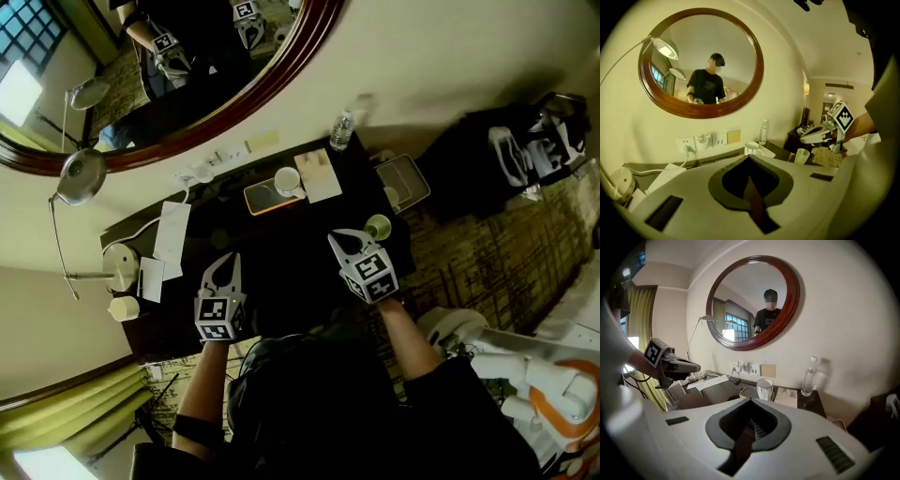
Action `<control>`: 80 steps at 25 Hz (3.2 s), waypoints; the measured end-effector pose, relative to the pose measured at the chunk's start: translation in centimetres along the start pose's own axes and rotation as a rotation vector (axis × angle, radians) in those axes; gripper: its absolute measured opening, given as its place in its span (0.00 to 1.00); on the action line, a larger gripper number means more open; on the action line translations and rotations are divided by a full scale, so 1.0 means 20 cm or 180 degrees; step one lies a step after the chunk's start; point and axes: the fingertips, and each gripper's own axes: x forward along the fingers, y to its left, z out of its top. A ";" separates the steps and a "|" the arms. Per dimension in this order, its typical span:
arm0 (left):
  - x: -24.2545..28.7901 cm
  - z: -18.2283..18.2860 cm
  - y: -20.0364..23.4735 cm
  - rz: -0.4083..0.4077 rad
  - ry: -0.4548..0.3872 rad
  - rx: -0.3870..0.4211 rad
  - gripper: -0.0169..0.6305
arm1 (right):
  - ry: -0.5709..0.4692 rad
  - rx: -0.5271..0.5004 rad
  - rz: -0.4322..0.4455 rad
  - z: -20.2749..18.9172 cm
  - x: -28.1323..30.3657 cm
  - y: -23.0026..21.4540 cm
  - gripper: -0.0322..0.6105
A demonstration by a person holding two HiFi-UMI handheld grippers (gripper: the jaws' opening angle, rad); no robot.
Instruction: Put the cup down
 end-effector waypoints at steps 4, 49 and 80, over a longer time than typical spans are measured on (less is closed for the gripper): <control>0.03 0.03 -0.04 -0.0036 -0.0026 0.0080 0.03 | -0.0001 0.0046 -0.0075 -0.04 -0.02 -0.04 0.06; 1.39 -0.35 -1.70 -0.2081 0.0834 0.1153 0.77 | 0.0413 0.1118 -0.1252 -1.00 -0.59 -1.24 0.06; 0.82 -0.02 -1.37 -0.1764 0.0364 0.1239 0.62 | 0.0077 0.0613 -0.0568 -0.41 -0.47 -0.74 0.06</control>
